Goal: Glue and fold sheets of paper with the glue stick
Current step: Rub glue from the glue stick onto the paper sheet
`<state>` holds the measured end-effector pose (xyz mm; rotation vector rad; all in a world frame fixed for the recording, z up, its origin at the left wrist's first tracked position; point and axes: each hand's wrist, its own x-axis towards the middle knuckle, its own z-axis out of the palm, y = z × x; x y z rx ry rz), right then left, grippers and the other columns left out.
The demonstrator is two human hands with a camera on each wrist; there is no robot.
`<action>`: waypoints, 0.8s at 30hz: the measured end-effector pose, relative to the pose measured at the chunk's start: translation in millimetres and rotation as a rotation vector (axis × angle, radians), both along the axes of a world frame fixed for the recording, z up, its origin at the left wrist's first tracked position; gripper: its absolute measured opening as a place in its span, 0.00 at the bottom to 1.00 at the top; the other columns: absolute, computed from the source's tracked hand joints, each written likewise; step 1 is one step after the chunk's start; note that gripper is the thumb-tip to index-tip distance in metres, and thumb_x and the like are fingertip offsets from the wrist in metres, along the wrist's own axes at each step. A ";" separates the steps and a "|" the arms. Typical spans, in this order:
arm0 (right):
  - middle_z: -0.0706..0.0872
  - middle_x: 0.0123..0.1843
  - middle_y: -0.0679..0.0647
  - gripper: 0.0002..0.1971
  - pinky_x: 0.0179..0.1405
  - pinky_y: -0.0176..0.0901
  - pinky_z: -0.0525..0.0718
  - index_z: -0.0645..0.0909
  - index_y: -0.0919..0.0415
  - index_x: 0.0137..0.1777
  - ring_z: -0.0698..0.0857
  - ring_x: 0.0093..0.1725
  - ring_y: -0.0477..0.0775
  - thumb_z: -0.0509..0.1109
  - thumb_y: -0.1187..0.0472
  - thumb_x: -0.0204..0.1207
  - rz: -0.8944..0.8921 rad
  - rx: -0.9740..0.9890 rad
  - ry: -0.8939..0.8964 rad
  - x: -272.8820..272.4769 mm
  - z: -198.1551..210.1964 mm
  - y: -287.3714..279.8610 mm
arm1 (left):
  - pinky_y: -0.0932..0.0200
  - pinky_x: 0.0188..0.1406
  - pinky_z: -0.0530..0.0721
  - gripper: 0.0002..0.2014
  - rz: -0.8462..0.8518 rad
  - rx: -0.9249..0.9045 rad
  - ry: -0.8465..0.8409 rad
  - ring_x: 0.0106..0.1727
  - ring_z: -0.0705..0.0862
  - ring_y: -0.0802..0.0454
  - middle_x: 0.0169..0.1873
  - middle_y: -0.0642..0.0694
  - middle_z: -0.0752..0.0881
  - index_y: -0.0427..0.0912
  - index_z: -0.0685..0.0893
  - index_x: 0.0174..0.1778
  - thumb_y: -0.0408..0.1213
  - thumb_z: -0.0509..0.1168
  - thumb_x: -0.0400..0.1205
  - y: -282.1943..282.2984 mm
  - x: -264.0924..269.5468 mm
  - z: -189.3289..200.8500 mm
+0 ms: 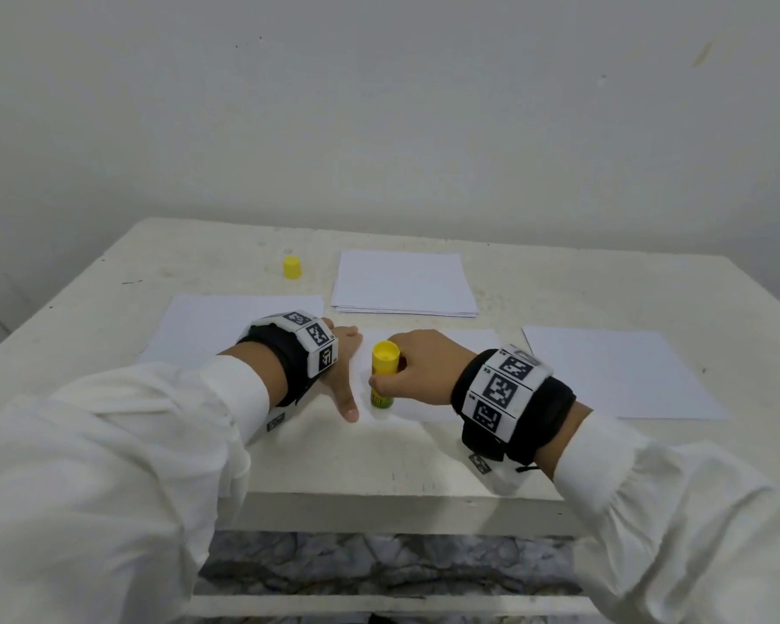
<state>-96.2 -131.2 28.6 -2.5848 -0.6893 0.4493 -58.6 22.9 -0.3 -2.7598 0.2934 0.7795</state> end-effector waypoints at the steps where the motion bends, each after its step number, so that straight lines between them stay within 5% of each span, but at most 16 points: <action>1: 0.77 0.34 0.49 0.12 0.33 0.39 0.72 0.73 0.58 0.35 0.74 0.34 0.47 0.70 0.52 0.74 -0.009 -0.005 -0.002 -1.1 0.5 -5.5 | 0.38 0.77 0.61 0.62 0.013 -0.001 0.001 0.81 0.56 0.38 0.83 0.47 0.55 0.45 0.53 0.82 0.70 0.75 0.59 0.8 1.2 -1.0; 8: 0.76 0.33 0.49 0.12 0.33 0.39 0.70 0.74 0.59 0.36 0.74 0.35 0.49 0.69 0.54 0.74 -0.153 -0.014 -0.017 -1.9 1.9 -65.7 | 0.41 0.72 0.67 0.56 -0.010 -0.041 -0.010 0.75 0.64 0.40 0.77 0.48 0.64 0.41 0.62 0.73 0.71 0.75 0.57 6.3 3.8 -6.6; 15: 0.81 0.41 0.55 0.15 0.36 0.41 0.73 0.81 0.70 0.48 0.76 0.38 0.51 0.70 0.55 0.73 -0.324 0.001 -0.012 -2.4 1.7 -124.9 | 0.42 0.70 0.69 0.56 -0.019 -0.034 -0.021 0.73 0.66 0.40 0.76 0.48 0.66 0.42 0.64 0.71 0.72 0.75 0.55 4.5 4.9 -6.7; 21: 0.72 0.31 0.51 0.14 0.29 0.40 0.66 0.70 0.58 0.32 0.71 0.31 0.49 0.70 0.56 0.74 -0.410 0.005 -0.029 27.6 10.9 -125.9 | 0.41 0.76 0.59 0.65 -0.022 0.017 -0.011 0.81 0.56 0.41 0.82 0.50 0.56 0.46 0.44 0.84 0.69 0.75 0.60 -1.1 4.2 -4.1; 24: 0.70 0.28 0.51 0.17 0.26 0.41 0.65 0.67 0.57 0.29 0.72 0.32 0.53 0.68 0.56 0.74 -0.495 0.012 -0.079 58.0 13.0 -116.6 | 0.39 0.76 0.58 0.64 -0.032 0.037 0.008 0.81 0.57 0.40 0.82 0.47 0.58 0.49 0.48 0.83 0.70 0.76 0.58 -5.7 6.1 -0.5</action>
